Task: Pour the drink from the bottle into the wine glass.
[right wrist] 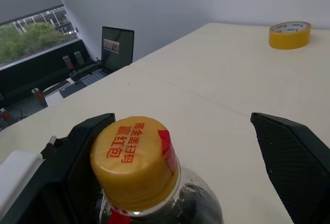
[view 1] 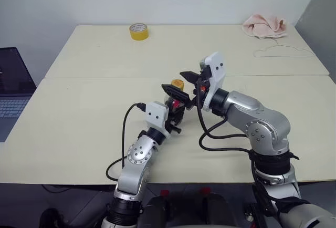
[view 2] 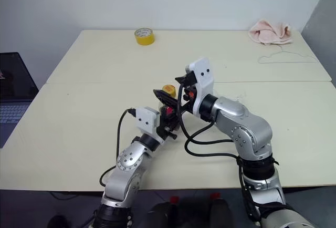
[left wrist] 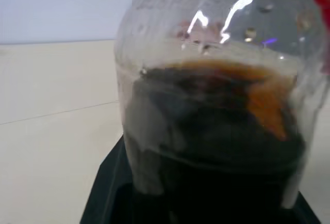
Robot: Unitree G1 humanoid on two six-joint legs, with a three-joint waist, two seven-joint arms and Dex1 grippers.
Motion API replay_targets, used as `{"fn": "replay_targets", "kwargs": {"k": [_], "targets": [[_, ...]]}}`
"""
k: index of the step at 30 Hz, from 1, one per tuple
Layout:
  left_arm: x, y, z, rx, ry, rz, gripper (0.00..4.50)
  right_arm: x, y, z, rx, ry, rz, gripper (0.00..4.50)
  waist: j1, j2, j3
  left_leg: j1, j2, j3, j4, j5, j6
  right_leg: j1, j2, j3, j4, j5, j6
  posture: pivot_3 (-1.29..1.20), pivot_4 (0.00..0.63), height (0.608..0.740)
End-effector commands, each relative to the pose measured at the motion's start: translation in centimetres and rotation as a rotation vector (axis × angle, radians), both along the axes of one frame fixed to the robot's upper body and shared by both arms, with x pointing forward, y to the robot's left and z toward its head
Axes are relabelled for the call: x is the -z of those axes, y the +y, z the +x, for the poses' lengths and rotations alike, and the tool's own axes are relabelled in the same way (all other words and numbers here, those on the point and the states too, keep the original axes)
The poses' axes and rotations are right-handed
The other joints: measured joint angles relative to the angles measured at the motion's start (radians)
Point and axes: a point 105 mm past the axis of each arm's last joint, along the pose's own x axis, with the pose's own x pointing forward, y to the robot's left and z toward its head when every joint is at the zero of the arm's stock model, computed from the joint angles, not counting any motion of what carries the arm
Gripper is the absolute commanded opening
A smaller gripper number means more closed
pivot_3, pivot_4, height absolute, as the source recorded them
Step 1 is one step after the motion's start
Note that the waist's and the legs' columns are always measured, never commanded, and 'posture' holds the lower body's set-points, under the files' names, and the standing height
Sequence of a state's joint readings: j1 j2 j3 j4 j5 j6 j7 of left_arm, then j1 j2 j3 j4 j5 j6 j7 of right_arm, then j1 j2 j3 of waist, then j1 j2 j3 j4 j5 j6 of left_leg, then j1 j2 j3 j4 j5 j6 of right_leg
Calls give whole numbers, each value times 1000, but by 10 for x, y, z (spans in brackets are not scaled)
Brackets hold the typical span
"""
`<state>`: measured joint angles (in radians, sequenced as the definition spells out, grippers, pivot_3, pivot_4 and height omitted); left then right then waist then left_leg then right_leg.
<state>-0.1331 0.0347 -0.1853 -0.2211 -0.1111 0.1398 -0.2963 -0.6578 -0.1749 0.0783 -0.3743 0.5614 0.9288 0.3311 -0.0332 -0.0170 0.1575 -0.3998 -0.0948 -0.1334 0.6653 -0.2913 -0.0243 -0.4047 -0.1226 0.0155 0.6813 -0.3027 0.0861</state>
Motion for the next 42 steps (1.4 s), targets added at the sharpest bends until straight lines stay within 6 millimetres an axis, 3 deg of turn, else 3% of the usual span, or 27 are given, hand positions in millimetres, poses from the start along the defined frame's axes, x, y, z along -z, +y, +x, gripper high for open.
{"fn": "replay_targets", "kwargs": {"k": [1, 14, 26, 33, 42], "targets": [[-18, -2, -3, 12, -79, -34, 1226, -17, -2, 1, 13, -47, 39, 4500, 0, 0, 0, 0, 0, 0, 0, 0, 0, 0, 0, 0, 0, 0, 0, 0, 150, 740], [-19, -3, -4, 14, -91, -34, 1119, -27, 3, 3, 12, -52, 73, 4500, -2, 0, 0, 0, 0, 0, 0, 0, 0, 0, 0, 0, 0, 0, 0, 0, 150, 740], [-20, -1, -3, 7, -103, -38, 1060, -15, -28, 6, 82, -35, 31, 4500, -1, 0, 0, 0, 0, 0, 0, 0, 0, 0, 0, 0, 0, 0, 0, 0, 150, 740], [-21, -1, -3, 10, -107, -38, 1042, -20, -41, -7, 25, -75, 29, 4500, 0, 0, 0, 0, 0, 0, 0, 0, 0, 0, 0, 0, 0, 0, 0, 0, 150, 740], [-20, -1, -3, 10, -105, -34, 1033, -29, -28, -27, -103, -129, 53, 4500, 1, 0, 0, 0, 0, 0, 0, 0, 0, 0, 0, 0, 0, 0, 0, 0, 150, 740]]}}
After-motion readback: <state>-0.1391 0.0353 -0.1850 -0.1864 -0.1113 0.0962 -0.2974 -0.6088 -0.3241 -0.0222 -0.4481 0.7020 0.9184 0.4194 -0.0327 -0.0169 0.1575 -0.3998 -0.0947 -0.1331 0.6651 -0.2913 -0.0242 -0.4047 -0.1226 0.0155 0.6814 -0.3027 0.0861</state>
